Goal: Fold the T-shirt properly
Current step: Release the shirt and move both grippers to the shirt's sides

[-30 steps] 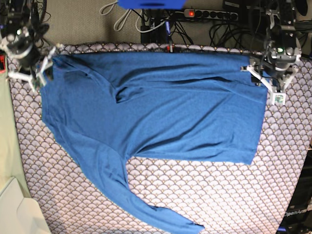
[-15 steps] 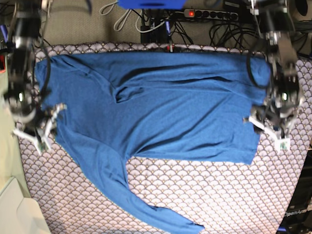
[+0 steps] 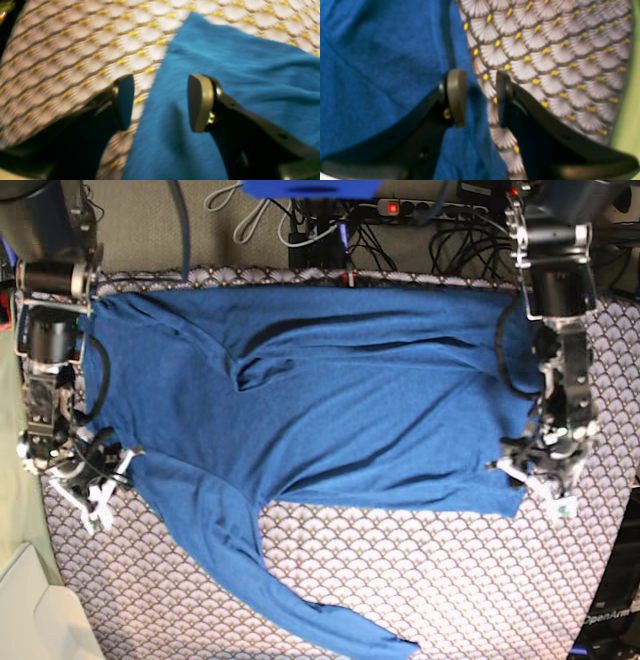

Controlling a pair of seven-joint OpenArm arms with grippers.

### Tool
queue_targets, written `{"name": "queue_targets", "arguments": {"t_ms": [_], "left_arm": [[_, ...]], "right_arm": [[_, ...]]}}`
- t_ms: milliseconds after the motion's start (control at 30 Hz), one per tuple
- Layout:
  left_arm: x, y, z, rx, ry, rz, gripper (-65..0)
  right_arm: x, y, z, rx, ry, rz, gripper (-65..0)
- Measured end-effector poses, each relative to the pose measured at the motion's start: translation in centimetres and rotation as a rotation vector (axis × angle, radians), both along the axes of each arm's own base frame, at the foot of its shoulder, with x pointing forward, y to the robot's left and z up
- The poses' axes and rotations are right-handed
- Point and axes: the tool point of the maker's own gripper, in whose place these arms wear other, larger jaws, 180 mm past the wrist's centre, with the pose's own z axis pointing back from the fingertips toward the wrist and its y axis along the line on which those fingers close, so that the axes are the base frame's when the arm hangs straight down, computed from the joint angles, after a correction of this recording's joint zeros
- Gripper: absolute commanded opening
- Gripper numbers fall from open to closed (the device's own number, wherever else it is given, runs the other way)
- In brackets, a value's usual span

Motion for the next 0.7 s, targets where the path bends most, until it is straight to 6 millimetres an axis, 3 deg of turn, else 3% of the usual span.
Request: {"name": "queue_targets", "arguments": {"t_ms": [200, 700], "left_arm": [[0.0, 0.4, -0.7, 0.004, -0.017, 0.014, -31.7], [1.1, 0.3, 0.4, 0.003, -0.048, 0.014, -31.7]], "right_arm": [[0.5, -1.4, -0.9, 0.042, -0.004, -0.038, -43.5], [0.6, 0.2, -1.3, 0.068, -0.002, -0.026, -43.5]]}}
